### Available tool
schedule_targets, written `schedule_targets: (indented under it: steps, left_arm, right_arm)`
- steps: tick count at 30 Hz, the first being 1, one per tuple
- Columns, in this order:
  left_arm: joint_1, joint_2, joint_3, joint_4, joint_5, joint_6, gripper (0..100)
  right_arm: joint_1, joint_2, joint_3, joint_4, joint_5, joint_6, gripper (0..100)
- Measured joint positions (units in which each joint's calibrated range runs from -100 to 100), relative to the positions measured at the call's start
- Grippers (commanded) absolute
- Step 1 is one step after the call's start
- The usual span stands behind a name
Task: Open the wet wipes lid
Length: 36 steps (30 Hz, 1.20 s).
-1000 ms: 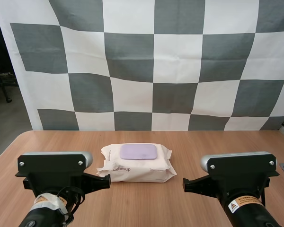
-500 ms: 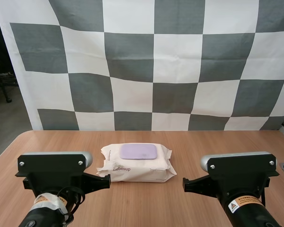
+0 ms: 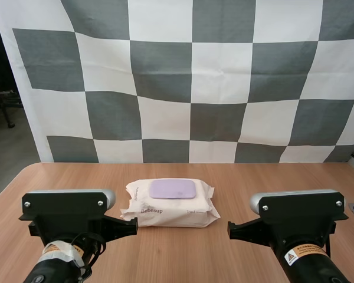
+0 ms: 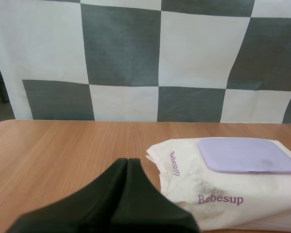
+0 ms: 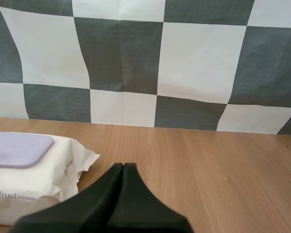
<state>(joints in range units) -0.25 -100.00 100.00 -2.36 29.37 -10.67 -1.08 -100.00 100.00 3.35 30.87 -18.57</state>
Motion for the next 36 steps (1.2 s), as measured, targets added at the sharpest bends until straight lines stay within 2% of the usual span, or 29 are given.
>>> schedule_targets:
  steps: [9,14,21,25,31,36]
  left_arm:
    - [0.00,0.00,0.00,0.00,0.00,0.00,0]
    - [0.00,0.00,0.00,0.00,0.00,0.00,0]
    - [-0.07,0.00,0.00,0.00,0.00,0.00,0]
    - [-0.07,0.00,0.00,-0.33,-0.19,0.00,0]
    - [-0.07,0.00,0.00,-0.33,-1.94,0.00,0]
    - [-0.07,0.00,0.00,-0.33,-1.94,0.00,0]
  right_arm:
    - [0.00,0.00,0.00,8.35,0.00,0.00,0]
    - [0.00,0.00,0.00,9.21,0.00,0.00,0]
    - [0.00,0.00,0.00,4.76,0.00,-0.17,0]
    - [0.00,0.00,0.00,2.16,-4.38,-2.51,0]
    - [0.00,0.00,0.00,-0.84,-15.99,-7.31,0]
    - [0.00,0.00,0.00,-2.05,-28.06,-7.68,0]
